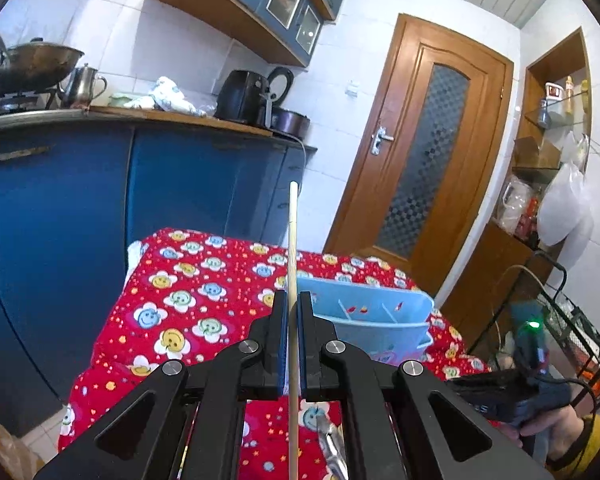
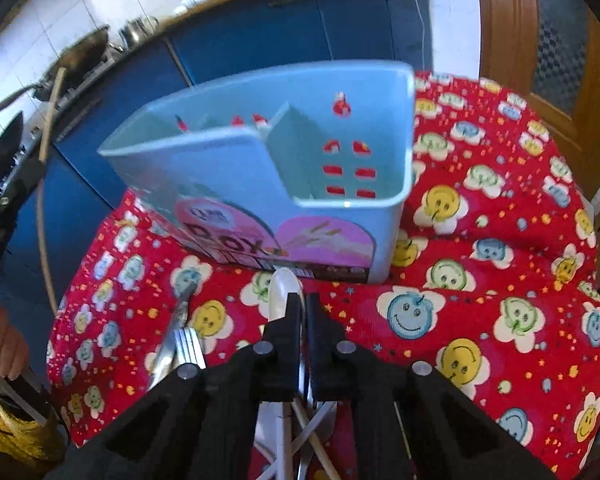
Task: Organize utensils
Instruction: 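Lift the chopstick with left tool while right tool carries the spoon over the blue holder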
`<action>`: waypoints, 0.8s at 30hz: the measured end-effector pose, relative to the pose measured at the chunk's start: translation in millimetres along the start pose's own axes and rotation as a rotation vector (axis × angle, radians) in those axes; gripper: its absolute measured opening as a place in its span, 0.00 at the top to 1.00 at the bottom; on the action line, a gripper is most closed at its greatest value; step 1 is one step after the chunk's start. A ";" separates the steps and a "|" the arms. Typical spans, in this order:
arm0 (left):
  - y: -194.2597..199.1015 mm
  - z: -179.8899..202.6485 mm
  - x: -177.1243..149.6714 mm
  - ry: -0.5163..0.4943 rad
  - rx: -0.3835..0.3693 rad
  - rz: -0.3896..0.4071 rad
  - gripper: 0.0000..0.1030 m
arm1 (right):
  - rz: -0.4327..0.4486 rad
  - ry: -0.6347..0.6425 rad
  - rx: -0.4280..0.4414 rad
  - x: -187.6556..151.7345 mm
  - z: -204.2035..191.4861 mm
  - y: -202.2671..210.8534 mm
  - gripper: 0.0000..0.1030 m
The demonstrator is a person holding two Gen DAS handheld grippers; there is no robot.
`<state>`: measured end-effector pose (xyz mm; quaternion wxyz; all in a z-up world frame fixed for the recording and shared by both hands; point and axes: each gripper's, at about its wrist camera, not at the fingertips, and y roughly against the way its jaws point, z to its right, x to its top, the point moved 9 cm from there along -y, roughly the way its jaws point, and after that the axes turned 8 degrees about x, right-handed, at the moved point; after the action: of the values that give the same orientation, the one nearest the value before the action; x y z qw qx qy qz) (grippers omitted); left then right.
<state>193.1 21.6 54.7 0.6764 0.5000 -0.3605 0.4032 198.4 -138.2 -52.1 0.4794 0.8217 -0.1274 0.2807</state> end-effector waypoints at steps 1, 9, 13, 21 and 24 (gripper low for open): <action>0.7 1.4 2.7 0.002 0.004 0.011 0.96 | 0.029 0.002 0.010 2.1 -0.5 8.3 0.96; -6.1 14.0 25.5 0.003 0.044 0.083 0.96 | 0.290 0.060 0.041 29.4 -24.6 61.3 0.96; -16.6 21.3 43.9 0.002 0.064 0.129 0.96 | 0.430 0.091 0.006 52.3 -29.1 88.6 0.96; -48.1 27.9 70.8 0.037 0.106 0.207 0.96 | 0.645 0.094 -0.072 110.8 -18.3 120.8 0.96; -60.2 31.1 76.0 0.043 0.113 0.236 0.96 | 0.701 0.097 -0.101 127.7 -12.2 121.9 0.96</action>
<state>276.6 -5.0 106.6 0.6025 0.4827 -0.3791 0.5101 239.4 -182.0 114.4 0.3996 0.6888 -0.3924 0.4603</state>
